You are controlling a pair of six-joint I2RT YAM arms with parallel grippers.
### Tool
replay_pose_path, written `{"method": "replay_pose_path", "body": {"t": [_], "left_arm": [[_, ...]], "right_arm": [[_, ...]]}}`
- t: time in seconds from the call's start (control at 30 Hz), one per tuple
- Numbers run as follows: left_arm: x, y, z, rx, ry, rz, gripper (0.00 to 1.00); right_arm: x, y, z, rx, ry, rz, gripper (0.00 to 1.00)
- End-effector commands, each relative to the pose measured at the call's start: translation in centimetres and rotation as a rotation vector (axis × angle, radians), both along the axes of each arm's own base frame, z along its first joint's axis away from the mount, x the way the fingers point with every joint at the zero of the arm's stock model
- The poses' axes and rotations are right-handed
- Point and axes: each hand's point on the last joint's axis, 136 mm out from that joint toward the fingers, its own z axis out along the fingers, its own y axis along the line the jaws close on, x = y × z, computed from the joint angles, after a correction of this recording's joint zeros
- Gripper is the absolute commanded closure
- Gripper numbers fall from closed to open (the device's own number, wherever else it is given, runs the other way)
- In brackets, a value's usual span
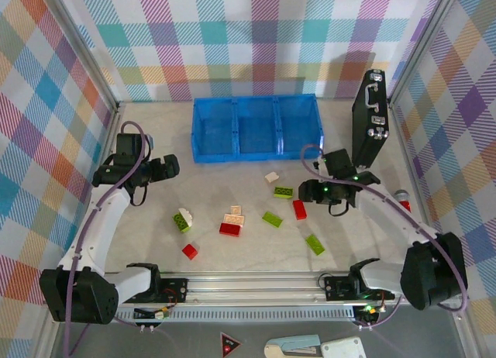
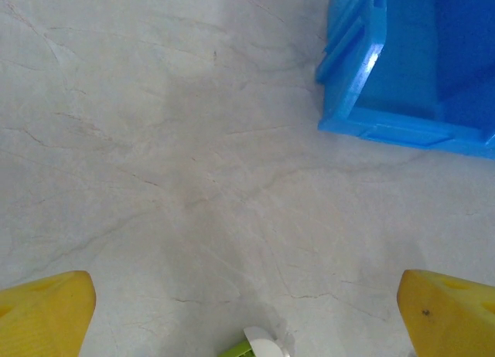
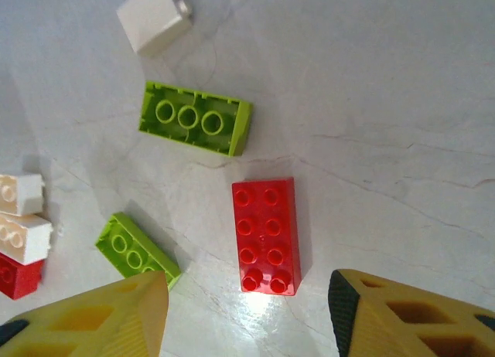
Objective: Sort the legos into containers by color
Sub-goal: Pick up the lego from the center of the table.
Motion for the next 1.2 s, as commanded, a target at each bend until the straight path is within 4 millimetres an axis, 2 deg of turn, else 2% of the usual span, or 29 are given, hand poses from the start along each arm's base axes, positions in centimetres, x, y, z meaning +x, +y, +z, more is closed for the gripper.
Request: {"method": "replay_pose_path", "body": {"t": [0.0, 0.2, 0.67, 0.83, 1.17], "left_arm": [[-0.9, 0.5, -0.2, 0.028, 0.004, -0.002, 0.0], [-1.3, 0.6, 0.2, 0.027, -0.015, 0.003, 0.0], [-1.4, 0.8, 0.1, 0.035, -0.01, 0.008, 0.0], [-1.4, 0.7, 0.1, 0.034, -0.008, 0.009, 0.0], [-1.3, 0.7, 0.0, 0.034, -0.005, 0.009, 0.0]], "right_arm": [[-0.1, 0.3, -0.5, -0.079, 0.029, 0.013, 0.42], [-0.3, 1.5, -2.6, -0.16, 0.083, 0.057, 0.42], [0.0, 2.3, -6.7, -0.258, 0.153, 0.079, 0.45], [0.1, 2.6, -7.4, -0.27, 0.165, 0.09, 0.49], [0.0, 2.6, -7.6, -0.29, 0.166, 0.1, 0.59]]}}
